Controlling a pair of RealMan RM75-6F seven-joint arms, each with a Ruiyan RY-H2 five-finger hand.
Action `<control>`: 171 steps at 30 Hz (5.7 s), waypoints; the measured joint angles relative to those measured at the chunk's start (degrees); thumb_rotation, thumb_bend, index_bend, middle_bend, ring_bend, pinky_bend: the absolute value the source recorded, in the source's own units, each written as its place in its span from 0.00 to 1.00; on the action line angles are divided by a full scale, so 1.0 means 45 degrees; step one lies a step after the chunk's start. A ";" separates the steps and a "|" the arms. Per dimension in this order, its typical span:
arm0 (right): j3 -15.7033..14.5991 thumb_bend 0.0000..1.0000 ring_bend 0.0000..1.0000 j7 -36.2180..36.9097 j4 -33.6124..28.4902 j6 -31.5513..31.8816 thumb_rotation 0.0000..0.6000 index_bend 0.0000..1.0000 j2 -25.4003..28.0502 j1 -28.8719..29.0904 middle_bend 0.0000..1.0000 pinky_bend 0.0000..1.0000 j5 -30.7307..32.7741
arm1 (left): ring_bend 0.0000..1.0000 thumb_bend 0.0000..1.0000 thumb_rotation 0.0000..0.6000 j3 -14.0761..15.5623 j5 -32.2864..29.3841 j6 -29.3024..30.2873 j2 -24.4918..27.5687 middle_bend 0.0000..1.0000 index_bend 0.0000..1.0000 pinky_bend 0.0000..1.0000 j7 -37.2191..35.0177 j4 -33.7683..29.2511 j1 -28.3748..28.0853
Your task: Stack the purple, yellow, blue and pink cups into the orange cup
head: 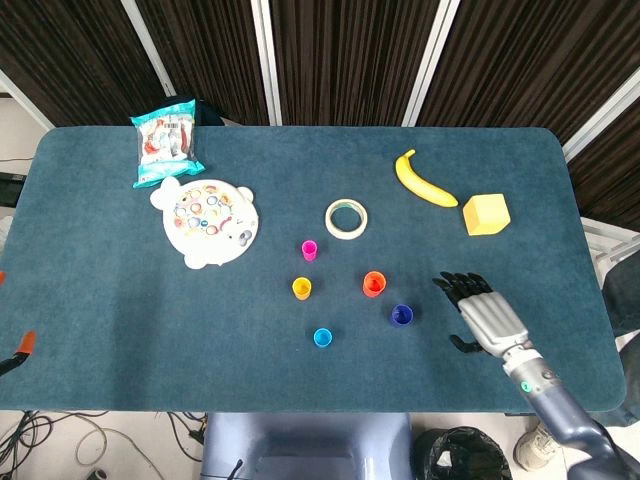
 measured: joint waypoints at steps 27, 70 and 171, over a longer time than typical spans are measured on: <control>0.0030 0.40 0.00 -0.3406 0.0883 -0.0169 1.00 0.32 -0.2992 0.2490 0.00 0.00 0.4490 | 0.00 0.31 1.00 -0.0047 -0.0175 -0.0092 -0.0007 0.05 0.05 0.00 -0.0094 0.0051 -0.0017; -0.0320 0.40 0.00 -0.2873 0.1718 0.0221 1.00 0.47 -0.3743 0.2865 0.00 0.00 0.4461 | 0.00 0.31 1.00 -0.0029 -0.0180 -0.0073 0.0000 0.05 0.05 0.00 -0.0048 0.0048 0.0004; 0.0721 0.40 0.00 -0.4635 -0.0012 0.0973 1.00 0.19 -0.3647 0.6164 0.00 0.01 0.6118 | 0.00 0.31 1.00 -0.0087 -0.0329 -0.0137 -0.0020 0.05 0.05 0.00 -0.0159 0.0106 -0.0013</control>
